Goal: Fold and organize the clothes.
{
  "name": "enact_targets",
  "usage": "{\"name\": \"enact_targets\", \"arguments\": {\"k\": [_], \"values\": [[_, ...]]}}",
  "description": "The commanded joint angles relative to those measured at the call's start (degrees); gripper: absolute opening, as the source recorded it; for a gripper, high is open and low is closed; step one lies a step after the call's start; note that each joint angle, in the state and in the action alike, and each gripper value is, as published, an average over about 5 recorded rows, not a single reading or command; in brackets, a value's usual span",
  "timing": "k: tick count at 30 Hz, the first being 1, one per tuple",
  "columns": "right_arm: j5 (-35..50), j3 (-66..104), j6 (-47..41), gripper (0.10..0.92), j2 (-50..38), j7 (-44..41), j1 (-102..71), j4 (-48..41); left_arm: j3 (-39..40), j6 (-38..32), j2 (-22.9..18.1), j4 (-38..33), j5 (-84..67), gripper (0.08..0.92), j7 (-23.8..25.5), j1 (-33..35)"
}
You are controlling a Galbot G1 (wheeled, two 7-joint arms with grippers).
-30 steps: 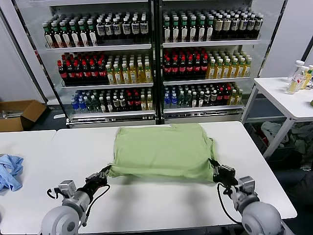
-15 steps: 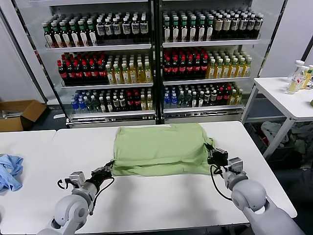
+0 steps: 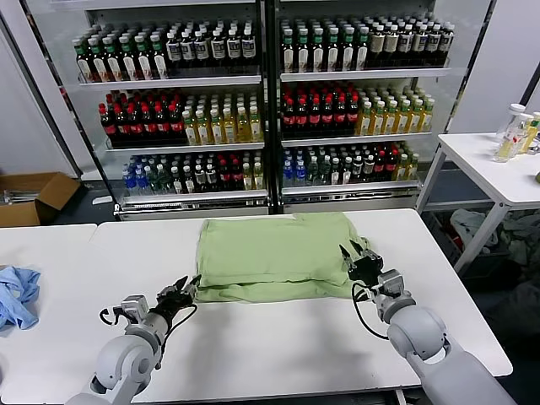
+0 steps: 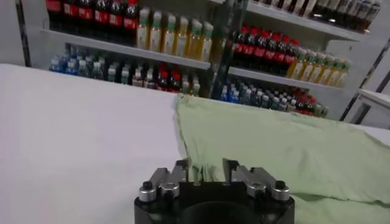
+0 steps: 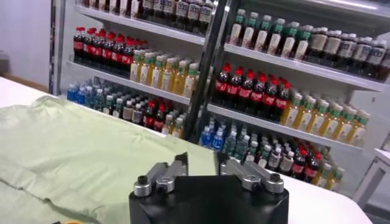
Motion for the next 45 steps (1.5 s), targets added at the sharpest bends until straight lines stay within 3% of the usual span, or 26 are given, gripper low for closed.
{"name": "enact_targets", "arguments": {"k": [1, 9, 14, 17, 35, 40, 45], "values": [[-0.35, 5.22, -3.77, 0.596, 0.37, 2.0, -7.14, 0.73, -0.21, -0.26, -0.81, -0.12, 1.82, 0.547, -0.19, 2.77], [8.42, 6.42, -9.45, 0.803, 1.32, 3.73, -7.1, -2.03, 1.09, -0.21, -2.17, 2.55, 2.25, 0.772, -0.2, 0.8], [13.32, 4.77, -11.1, 0.77, 2.12, 4.0, -5.47, -2.92, 2.15, -0.22, -2.45, 5.81, 3.93, 0.813, -1.0, -1.21], [13.83, 4.07, -11.17, 0.696, 2.47, 4.02, -5.13, -2.75, 2.29, -0.26, -2.29, 6.11, 4.12, 0.764, -1.33, -0.99], [13.42, 4.31, -10.22, 0.186, 1.25, 3.51, -6.93, -0.49, 2.2, 0.51, -1.62, 3.95, -0.32, 0.257, -0.22, 0.7], [13.32, 5.55, -10.36, 0.141, 0.11, 3.35, -9.65, 3.03, 0.94, 0.71, -1.14, 0.26, -0.72, 0.115, -0.47, 4.06], [12.94, 8.61, -10.62, 0.141, -2.09, 3.22, -16.33, 9.38, -0.85, 1.02, -0.09, -6.87, -0.55, 0.092, -1.18, 11.37]]}}
